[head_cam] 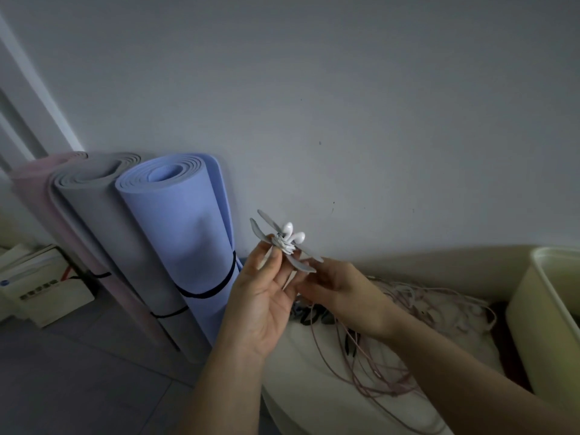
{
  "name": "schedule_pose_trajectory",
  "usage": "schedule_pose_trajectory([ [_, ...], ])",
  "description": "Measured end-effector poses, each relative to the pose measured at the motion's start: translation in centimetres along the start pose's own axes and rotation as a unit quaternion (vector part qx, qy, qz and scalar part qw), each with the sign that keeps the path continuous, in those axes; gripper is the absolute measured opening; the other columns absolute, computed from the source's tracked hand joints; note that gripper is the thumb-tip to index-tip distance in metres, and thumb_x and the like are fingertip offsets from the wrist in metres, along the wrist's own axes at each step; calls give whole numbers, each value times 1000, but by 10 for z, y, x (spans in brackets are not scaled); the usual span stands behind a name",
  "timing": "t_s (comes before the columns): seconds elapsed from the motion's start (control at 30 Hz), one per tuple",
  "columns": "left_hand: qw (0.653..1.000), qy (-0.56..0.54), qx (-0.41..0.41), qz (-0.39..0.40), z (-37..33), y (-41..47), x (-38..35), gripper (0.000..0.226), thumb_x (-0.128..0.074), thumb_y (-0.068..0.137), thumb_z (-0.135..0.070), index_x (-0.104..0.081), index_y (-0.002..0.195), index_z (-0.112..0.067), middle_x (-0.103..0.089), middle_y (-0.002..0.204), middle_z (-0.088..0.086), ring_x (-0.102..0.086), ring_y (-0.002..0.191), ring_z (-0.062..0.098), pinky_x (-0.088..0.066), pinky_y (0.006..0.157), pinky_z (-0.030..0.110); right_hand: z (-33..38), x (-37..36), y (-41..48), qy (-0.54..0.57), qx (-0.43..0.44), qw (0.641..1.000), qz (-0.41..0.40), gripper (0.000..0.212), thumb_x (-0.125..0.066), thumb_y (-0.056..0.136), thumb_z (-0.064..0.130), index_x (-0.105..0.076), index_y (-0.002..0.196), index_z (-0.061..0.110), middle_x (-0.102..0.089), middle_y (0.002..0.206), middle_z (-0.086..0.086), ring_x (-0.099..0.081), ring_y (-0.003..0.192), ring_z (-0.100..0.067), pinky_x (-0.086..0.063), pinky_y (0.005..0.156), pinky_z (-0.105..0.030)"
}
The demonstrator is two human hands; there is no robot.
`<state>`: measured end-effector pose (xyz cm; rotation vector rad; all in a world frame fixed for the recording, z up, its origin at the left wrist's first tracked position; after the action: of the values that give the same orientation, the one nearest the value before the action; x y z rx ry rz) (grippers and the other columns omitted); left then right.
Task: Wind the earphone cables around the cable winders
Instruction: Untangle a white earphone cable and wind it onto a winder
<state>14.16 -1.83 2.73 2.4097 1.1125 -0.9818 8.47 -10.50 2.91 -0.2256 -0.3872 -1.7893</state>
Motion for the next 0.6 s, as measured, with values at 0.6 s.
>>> schedule_pose_trajectory([
  [0.6, 984, 111, -7, -136, 5, 2, 23, 11, -55, 94, -8, -63, 96, -15, -74, 84, 0, -66, 90, 16, -52, 80, 30, 39, 20, -14, -323, 109, 937, -72, 18, -56, 93, 30, -71, 92, 20, -51, 71, 10, -47, 63, -7, -43, 60, -26],
])
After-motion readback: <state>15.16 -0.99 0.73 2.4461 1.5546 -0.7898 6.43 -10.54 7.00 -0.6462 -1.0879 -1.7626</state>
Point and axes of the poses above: each hand's wrist, its own y-axis towards the middle knuckle, its own x-axis out of the back of the hand, z = x × y, the point moved 7 cm from there along y, towards the middle knuckle
